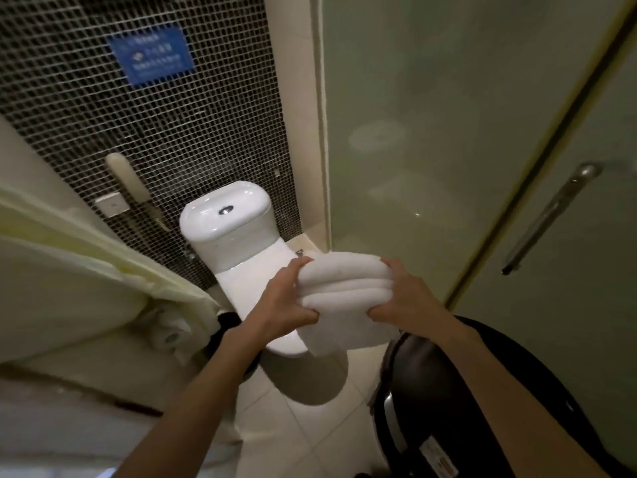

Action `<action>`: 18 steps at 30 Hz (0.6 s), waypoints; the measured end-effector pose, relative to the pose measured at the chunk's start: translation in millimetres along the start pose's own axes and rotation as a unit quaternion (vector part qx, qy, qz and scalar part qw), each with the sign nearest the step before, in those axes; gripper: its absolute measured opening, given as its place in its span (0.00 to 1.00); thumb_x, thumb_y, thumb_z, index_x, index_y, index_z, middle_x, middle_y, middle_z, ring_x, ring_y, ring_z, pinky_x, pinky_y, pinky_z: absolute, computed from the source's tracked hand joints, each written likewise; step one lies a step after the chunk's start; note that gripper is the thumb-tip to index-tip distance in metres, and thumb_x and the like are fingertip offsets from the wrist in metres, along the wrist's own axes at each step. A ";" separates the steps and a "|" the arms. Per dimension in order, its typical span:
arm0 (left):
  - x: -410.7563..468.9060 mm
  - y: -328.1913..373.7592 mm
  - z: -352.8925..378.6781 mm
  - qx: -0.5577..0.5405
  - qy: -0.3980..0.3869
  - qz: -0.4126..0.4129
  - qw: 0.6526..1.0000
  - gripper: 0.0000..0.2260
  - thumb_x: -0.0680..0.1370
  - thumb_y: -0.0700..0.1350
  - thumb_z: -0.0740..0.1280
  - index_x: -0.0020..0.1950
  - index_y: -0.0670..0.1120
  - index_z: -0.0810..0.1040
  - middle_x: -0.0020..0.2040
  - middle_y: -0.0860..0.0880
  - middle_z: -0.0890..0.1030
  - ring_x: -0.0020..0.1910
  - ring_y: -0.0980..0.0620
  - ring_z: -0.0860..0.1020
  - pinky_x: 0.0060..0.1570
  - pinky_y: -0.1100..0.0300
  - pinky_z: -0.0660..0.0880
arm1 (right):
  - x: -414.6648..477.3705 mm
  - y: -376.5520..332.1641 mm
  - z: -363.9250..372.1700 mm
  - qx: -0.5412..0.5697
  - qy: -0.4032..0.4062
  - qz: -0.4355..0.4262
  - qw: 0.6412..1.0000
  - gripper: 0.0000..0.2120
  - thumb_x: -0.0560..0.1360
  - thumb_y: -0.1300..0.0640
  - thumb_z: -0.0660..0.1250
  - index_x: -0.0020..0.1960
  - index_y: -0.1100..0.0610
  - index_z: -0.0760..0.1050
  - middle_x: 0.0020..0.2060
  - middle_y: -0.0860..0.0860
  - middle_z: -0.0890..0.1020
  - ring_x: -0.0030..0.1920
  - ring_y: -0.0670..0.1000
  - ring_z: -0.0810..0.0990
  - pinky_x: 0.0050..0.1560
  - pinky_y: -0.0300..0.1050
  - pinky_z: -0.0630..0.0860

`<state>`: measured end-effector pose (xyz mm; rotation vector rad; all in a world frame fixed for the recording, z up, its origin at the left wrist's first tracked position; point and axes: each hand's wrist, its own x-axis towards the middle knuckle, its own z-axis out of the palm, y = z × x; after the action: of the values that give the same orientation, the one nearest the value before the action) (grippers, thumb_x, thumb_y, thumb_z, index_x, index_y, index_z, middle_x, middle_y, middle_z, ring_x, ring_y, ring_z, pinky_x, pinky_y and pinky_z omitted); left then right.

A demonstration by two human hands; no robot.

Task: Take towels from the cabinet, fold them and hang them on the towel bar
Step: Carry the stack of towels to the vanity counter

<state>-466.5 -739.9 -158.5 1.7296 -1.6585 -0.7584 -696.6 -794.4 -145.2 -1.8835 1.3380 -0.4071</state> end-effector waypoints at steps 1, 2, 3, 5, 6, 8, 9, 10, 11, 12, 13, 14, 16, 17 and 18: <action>-7.0 -4.1 -0.7 0.002 0.020 -0.019 1.000 0.38 0.60 0.44 0.73 0.68 0.54 0.65 0.57 0.50 0.74 0.54 0.50 0.74 0.54 0.51 0.75 | 5.8 -3.0 1.8 -0.006 -0.022 -0.020 1.000 0.41 0.66 0.55 0.75 0.72 0.48 0.57 0.55 0.51 0.74 0.52 0.53 0.76 0.49 0.48 0.76; -15.4 -7.0 -1.5 0.002 0.037 -0.039 0.999 0.38 0.60 0.45 0.73 0.68 0.56 0.64 0.57 0.50 0.73 0.55 0.50 0.73 0.54 0.52 0.75 | 11.4 -6.2 4.3 -0.014 -0.044 -0.041 0.998 0.41 0.65 0.54 0.75 0.71 0.48 0.57 0.56 0.52 0.75 0.53 0.54 0.76 0.51 0.51 0.77; -24.9 -9.2 -2.3 -0.001 0.050 -0.061 0.997 0.38 0.60 0.46 0.73 0.68 0.57 0.63 0.57 0.51 0.72 0.55 0.51 0.73 0.54 0.54 0.75 | 16.9 -9.6 7.2 -0.023 -0.064 -0.060 0.996 0.41 0.64 0.54 0.75 0.71 0.48 0.58 0.56 0.52 0.75 0.53 0.55 0.77 0.52 0.53 0.78; -46.8 -12.4 -2.9 -0.008 0.078 -0.105 0.991 0.39 0.61 0.47 0.73 0.69 0.59 0.61 0.58 0.52 0.70 0.56 0.52 0.72 0.52 0.61 0.74 | 26.1 -18.6 15.4 -0.038 -0.101 -0.094 0.990 0.41 0.63 0.55 0.76 0.70 0.48 0.58 0.55 0.52 0.75 0.53 0.55 0.77 0.53 0.55 0.78; -59.1 -14.5 -2.7 -0.007 0.101 -0.125 0.987 0.39 0.61 0.48 0.73 0.69 0.59 0.61 0.58 0.52 0.70 0.56 0.53 0.72 0.50 0.65 0.72 | 29.2 -24.6 20.9 -0.042 -0.124 -0.112 0.985 0.41 0.64 0.56 0.76 0.71 0.49 0.58 0.54 0.52 0.75 0.53 0.55 0.77 0.53 0.54 0.77; -86.8 -17.7 -3.0 -0.010 0.146 -0.158 0.977 0.38 0.59 0.50 0.71 0.66 0.60 0.62 0.60 0.53 0.71 0.57 0.54 0.72 0.51 0.67 0.69 | 32.5 -35.7 35.7 -0.044 -0.175 -0.150 0.972 0.40 0.65 0.57 0.76 0.70 0.50 0.58 0.53 0.50 0.74 0.52 0.53 0.76 0.51 0.49 0.76; -101.1 -18.6 -4.2 -0.016 0.169 -0.170 0.971 0.38 0.58 0.50 0.70 0.66 0.61 0.61 0.60 0.53 0.71 0.58 0.55 0.72 0.52 0.66 0.69 | 32.6 -41.8 45.2 -0.049 -0.198 -0.168 0.964 0.40 0.66 0.57 0.76 0.70 0.50 0.58 0.52 0.50 0.74 0.51 0.52 0.76 0.49 0.45 0.74; -115.9 -20.0 -6.1 -0.017 0.193 -0.181 0.964 0.37 0.58 0.50 0.70 0.66 0.60 0.62 0.60 0.53 0.71 0.58 0.55 0.72 0.53 0.65 0.69 | 31.2 -48.9 55.5 -0.055 -0.220 -0.184 0.956 0.39 0.66 0.57 0.75 0.70 0.50 0.57 0.51 0.49 0.73 0.50 0.51 0.75 0.47 0.43 0.73; -130.6 -21.4 -8.5 -0.008 0.217 -0.197 0.956 0.37 0.59 0.49 0.71 0.67 0.58 0.63 0.60 0.53 0.71 0.59 0.55 0.72 0.53 0.66 0.68 | 28.8 -56.1 67.0 -0.060 -0.242 -0.200 0.947 0.40 0.66 0.56 0.75 0.70 0.50 0.56 0.51 0.49 0.73 0.50 0.50 0.75 0.47 0.42 0.72; -146.5 -22.3 -11.3 0.001 0.238 -0.220 0.946 0.38 0.60 0.46 0.72 0.69 0.55 0.64 0.61 0.54 0.71 0.59 0.55 0.71 0.53 0.67 0.67 | 25.7 -63.9 79.6 -0.065 -0.264 -0.217 0.937 0.40 0.66 0.54 0.76 0.70 0.49 0.56 0.52 0.48 0.73 0.51 0.50 0.75 0.48 0.41 0.73; -163.4 -22.7 -14.0 0.003 0.255 -0.250 0.934 0.38 0.62 0.43 0.74 0.70 0.53 0.63 0.61 0.55 0.69 0.59 0.56 0.70 0.53 0.67 0.67 | 21.8 -72.3 93.2 -0.069 -0.286 -0.237 0.926 0.40 0.66 0.53 0.76 0.69 0.48 0.55 0.53 0.48 0.72 0.52 0.49 0.76 0.49 0.42 0.75; -182.8 -24.3 -16.1 -0.002 0.270 -0.280 0.921 0.39 0.63 0.42 0.74 0.71 0.52 0.62 0.61 0.55 0.68 0.59 0.55 0.69 0.52 0.66 0.67 | 16.4 -81.8 107.2 -0.073 -0.308 -0.257 0.913 0.39 0.66 0.52 0.76 0.69 0.47 0.55 0.54 0.48 0.72 0.53 0.49 0.76 0.51 0.43 0.76; -225.9 -28.6 -18.4 -0.017 0.308 -0.322 0.895 0.39 0.62 0.44 0.73 0.71 0.54 0.62 0.61 0.54 0.70 0.58 0.53 0.71 0.50 0.64 0.70 | 2.6 -100.7 136.7 -0.088 -0.350 -0.290 0.886 0.40 0.66 0.52 0.75 0.70 0.48 0.55 0.54 0.49 0.73 0.52 0.50 0.76 0.51 0.45 0.76; -247.8 -30.7 -19.1 -0.020 0.327 -0.337 0.883 0.40 0.60 0.46 0.71 0.71 0.54 0.63 0.61 0.52 0.71 0.58 0.51 0.72 0.50 0.63 0.71 | -5.6 -109.9 151.1 -0.093 -0.371 -0.303 0.873 0.41 0.66 0.53 0.74 0.71 0.48 0.55 0.54 0.49 0.74 0.51 0.50 0.76 0.51 0.45 0.76; -269.1 -32.4 -20.0 -0.023 0.343 -0.355 0.869 0.40 0.58 0.47 0.71 0.70 0.54 0.64 0.61 0.51 0.72 0.57 0.51 0.72 0.50 0.61 0.72 | -14.7 -118.7 165.3 -0.093 -0.394 -0.313 0.859 0.41 0.65 0.53 0.74 0.71 0.48 0.55 0.53 0.49 0.74 0.51 0.50 0.76 0.51 0.46 0.77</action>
<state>-443.1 -469.5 -173.7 2.2372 -0.5085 -0.3764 -518.2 -696.8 -161.9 -2.2526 0.2063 0.2059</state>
